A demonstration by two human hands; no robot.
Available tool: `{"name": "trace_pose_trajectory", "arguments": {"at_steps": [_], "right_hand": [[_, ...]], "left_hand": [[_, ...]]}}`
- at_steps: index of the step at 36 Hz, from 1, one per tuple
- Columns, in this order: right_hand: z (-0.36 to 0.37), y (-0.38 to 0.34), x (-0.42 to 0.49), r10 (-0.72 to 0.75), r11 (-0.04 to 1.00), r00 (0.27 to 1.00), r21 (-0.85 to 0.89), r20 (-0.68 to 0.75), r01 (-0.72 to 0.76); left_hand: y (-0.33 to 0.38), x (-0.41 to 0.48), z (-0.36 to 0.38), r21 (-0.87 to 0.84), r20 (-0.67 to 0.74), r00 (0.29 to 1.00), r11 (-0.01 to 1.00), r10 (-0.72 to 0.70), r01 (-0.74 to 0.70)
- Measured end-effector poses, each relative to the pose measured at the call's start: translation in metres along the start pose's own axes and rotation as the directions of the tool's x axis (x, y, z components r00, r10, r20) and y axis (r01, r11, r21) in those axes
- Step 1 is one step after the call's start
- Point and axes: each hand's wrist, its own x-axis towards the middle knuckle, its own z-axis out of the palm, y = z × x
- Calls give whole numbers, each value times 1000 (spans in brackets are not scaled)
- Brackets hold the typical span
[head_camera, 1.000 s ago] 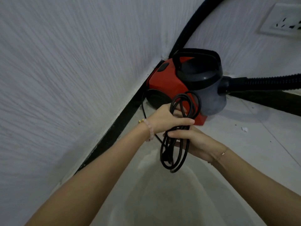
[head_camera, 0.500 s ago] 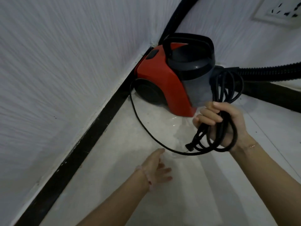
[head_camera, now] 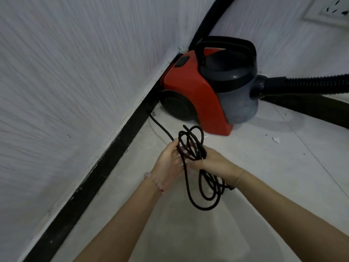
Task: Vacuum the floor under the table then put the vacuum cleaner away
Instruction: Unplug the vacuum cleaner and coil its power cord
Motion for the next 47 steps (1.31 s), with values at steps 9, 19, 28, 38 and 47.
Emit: {"name": "trace_pose_trajectory", "arguments": {"at_steps": [9,19,28,38,47], "right_hand": [[23,9,19,57,988,987,150,-147,-35],[2,9,23,5,951,998,309,-70,17],[-8,-17,47,-109,955,988,264,-109,135],[9,-42,98,-119,984,964,101,-238,147],[3,-21,139,-286,590,922,-806,-259,-43]], "left_hand": [[17,2,-11,312,10,1000,950,3,-6],[50,43,-52,864,-111,622,385,775,-326],[44,71,-77,989,75,683,35,727,-146],[38,75,-87,968,-15,862,224,507,-115],[20,84,-102,988,149,798,-61,584,-140]]}}
